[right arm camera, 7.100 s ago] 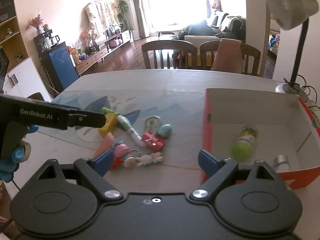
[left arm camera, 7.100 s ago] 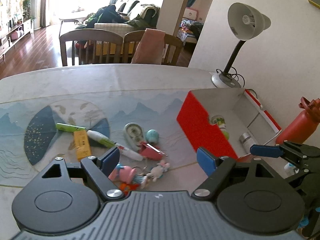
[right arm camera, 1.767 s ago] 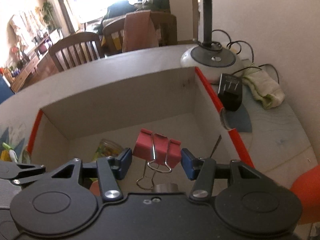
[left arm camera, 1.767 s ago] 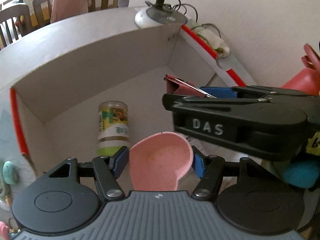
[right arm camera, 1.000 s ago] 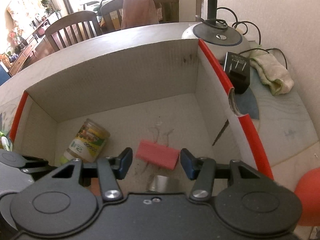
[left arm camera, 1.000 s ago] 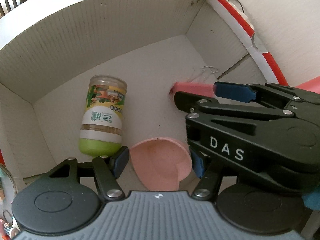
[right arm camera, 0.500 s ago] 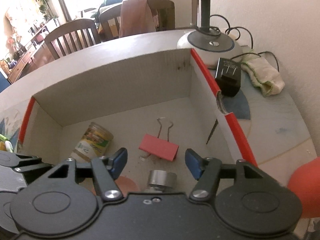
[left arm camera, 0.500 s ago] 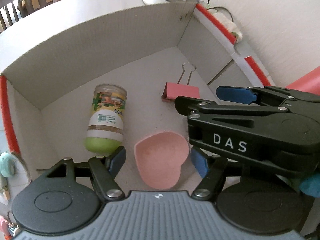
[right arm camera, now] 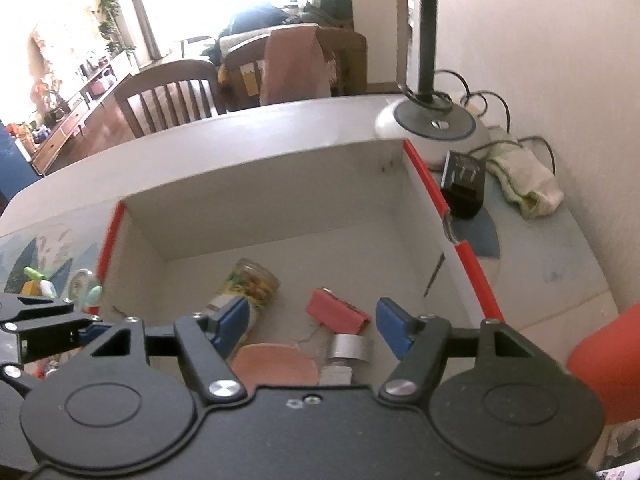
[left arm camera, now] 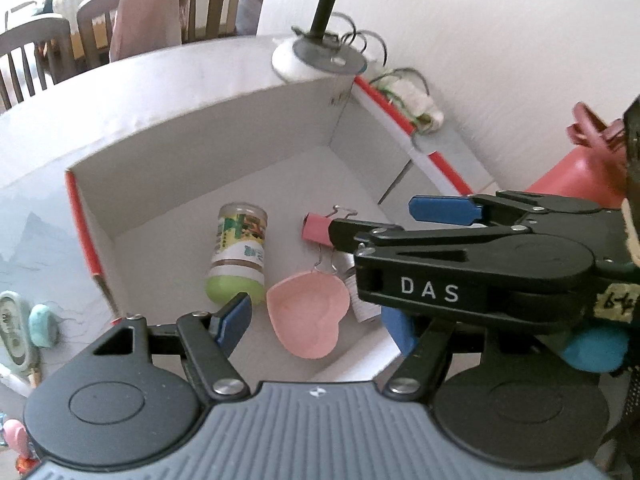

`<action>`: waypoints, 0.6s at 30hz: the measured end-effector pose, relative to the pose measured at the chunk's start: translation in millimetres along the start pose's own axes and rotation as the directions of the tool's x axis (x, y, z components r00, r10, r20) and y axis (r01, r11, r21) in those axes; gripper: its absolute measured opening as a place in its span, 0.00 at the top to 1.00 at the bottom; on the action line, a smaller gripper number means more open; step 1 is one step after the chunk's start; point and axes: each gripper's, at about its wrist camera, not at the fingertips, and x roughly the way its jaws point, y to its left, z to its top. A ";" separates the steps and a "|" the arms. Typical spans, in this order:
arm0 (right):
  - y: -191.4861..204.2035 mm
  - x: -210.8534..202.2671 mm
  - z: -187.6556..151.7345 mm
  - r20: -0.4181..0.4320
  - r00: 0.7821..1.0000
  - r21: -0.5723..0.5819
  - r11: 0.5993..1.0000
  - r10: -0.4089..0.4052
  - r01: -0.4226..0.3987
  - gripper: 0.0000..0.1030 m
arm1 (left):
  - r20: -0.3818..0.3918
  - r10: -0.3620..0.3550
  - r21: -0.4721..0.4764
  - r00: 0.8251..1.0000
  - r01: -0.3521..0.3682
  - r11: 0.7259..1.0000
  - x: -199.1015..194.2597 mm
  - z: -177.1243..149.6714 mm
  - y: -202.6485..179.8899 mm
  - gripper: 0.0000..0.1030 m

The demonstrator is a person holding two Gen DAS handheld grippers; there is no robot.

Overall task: Organize rigid objects
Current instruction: 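Open both tools to drop the dish and clip in the box, withdraw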

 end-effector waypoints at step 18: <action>58.7 -62.0 -18.1 0.119 0.988 -0.014 0.995 0.100 -0.099 0.26 | 0.178 0.019 0.003 0.984 -0.020 1.000 -106.4 -46.5 42.0 0.31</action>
